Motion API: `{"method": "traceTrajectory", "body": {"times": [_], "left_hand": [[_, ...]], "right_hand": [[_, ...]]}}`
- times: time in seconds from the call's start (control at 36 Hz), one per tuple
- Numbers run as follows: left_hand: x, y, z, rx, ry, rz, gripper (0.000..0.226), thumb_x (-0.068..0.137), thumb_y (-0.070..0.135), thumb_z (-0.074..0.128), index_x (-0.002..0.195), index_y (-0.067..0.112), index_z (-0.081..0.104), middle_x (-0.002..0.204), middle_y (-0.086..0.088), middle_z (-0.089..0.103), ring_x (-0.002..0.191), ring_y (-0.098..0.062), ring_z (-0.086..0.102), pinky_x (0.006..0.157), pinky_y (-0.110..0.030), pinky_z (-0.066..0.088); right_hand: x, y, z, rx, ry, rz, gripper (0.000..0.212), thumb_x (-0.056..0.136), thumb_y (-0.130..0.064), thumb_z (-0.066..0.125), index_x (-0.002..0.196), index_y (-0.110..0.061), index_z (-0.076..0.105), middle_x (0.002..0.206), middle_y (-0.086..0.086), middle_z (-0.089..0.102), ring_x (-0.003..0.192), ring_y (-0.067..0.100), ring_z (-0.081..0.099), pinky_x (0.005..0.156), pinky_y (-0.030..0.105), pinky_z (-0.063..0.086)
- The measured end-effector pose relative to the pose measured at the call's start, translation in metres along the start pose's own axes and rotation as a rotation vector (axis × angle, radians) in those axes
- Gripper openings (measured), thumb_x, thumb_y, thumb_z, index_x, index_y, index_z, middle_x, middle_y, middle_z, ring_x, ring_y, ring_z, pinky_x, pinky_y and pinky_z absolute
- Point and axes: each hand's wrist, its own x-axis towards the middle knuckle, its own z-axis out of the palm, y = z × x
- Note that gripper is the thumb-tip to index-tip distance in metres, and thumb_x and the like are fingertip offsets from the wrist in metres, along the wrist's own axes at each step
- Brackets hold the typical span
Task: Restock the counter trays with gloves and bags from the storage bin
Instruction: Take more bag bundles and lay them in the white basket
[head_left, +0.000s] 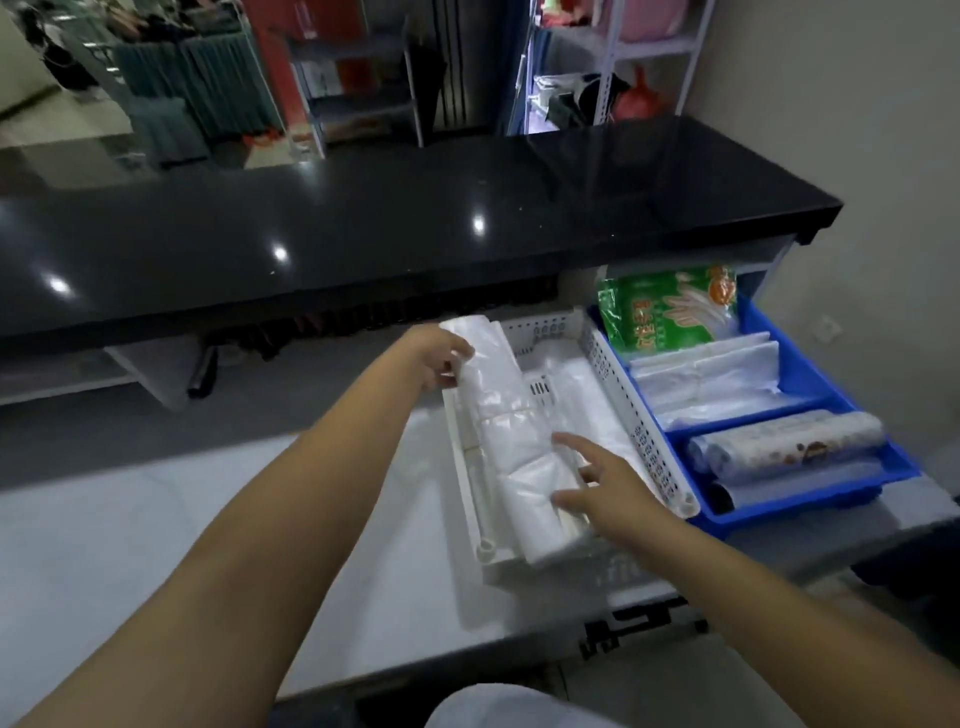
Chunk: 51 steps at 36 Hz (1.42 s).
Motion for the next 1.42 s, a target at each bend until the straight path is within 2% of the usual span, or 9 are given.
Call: {"method": "traceTrajectory", "body": {"times": [0.08,0.19,0.31,0.42,0.5,0.69,0.97,1.14,1.42], "left_hand": [[0.028,-0.014,0.004,0.023,0.013,0.034,0.065,0.082,-0.011,0.064,0.141,0.008,0.045,0.102,-0.017,0.061,0.069,-0.022,0.057,0.060,-0.037,0.055],[0.049,-0.015,0.007,0.193,0.141,0.172,0.072,0.082,-0.007,0.059,0.148,0.015,0.039,0.125,-0.018,0.059,0.070,-0.023,0.059,0.056,-0.031,0.050],[0.057,-0.014,0.002,0.742,0.320,0.401,0.053,0.088,0.015,0.050,0.141,0.019,0.045,0.138,-0.013,0.047,0.116,-0.036,0.053,0.094,-0.044,0.051],[0.059,-0.029,0.021,1.281,0.163,0.646,0.054,0.090,0.031,0.046,0.143,0.022,0.045,0.146,-0.011,0.045,0.132,-0.035,0.038,0.111,-0.045,0.029],[0.066,-0.043,0.036,1.442,0.079,0.663,0.060,0.096,0.047,0.035,0.152,0.025,0.030,0.158,-0.010,0.028,0.144,-0.035,0.023,0.119,-0.052,0.011],[0.086,-0.056,0.043,1.523,0.004,0.566,0.067,0.095,0.067,0.017,0.156,0.039,0.013,0.167,-0.006,0.003,0.150,-0.037,0.009,0.118,-0.053,0.008],[0.086,-0.058,0.037,1.594,0.081,0.622,0.080,0.086,0.080,0.016,0.155,0.040,0.016,0.161,-0.014,0.026,0.146,-0.035,0.019,0.117,-0.053,0.010],[0.080,-0.069,0.041,1.578,0.081,0.619,0.079,0.088,0.077,0.006,0.157,0.038,0.008,0.164,-0.017,0.013,0.150,-0.036,0.012,0.119,-0.053,0.002],[0.088,-0.065,0.047,1.573,0.067,0.609,0.077,0.089,0.076,0.004,0.156,0.039,0.004,0.166,-0.012,0.005,0.152,-0.033,0.001,0.118,-0.053,0.003]], "right_hand": [[0.013,0.007,0.008,0.040,0.048,0.050,0.062,0.082,-0.002,0.073,0.132,-0.035,0.058,0.098,0.009,0.060,0.065,0.019,0.058,0.050,0.023,0.047],[0.032,-0.001,0.019,0.009,0.090,0.048,0.064,0.082,-0.001,0.073,0.136,-0.032,0.056,0.101,0.000,0.059,0.072,0.020,0.064,0.058,0.027,0.052],[0.039,-0.001,0.039,-0.275,-0.006,0.073,0.070,0.084,-0.006,0.067,0.143,-0.037,0.047,0.131,-0.001,0.056,0.099,0.020,0.063,0.068,0.025,0.052],[0.036,0.003,0.053,-0.811,0.027,-0.065,0.061,0.079,-0.027,0.061,0.135,-0.045,0.044,0.161,-0.003,0.023,0.146,0.025,0.021,0.112,0.045,0.028],[0.042,0.000,0.052,-0.943,-0.048,-0.126,0.074,0.075,-0.038,0.062,0.142,-0.048,0.030,0.166,-0.009,-0.009,0.152,0.022,-0.010,0.118,0.055,0.003],[0.065,-0.009,0.064,-0.733,-0.103,-0.021,0.086,0.089,-0.066,0.049,0.157,-0.039,0.004,0.167,-0.005,-0.010,0.153,0.023,-0.002,0.121,0.053,0.010],[0.053,0.015,0.084,-0.871,0.010,-0.083,0.076,0.091,-0.069,0.033,0.154,-0.043,0.002,0.167,-0.005,-0.010,0.153,0.027,-0.007,0.120,0.051,0.002],[0.049,0.026,0.090,-0.966,-0.011,-0.128,0.074,0.091,-0.075,0.010,0.151,-0.044,-0.020,0.160,-0.006,-0.033,0.142,0.017,-0.039,0.118,0.055,-0.016],[0.054,0.032,0.086,-0.987,-0.157,-0.134,0.085,0.078,-0.087,0.000,0.145,-0.045,-0.032,0.152,-0.003,-0.046,0.135,0.021,-0.049,0.116,0.058,-0.017]]}}
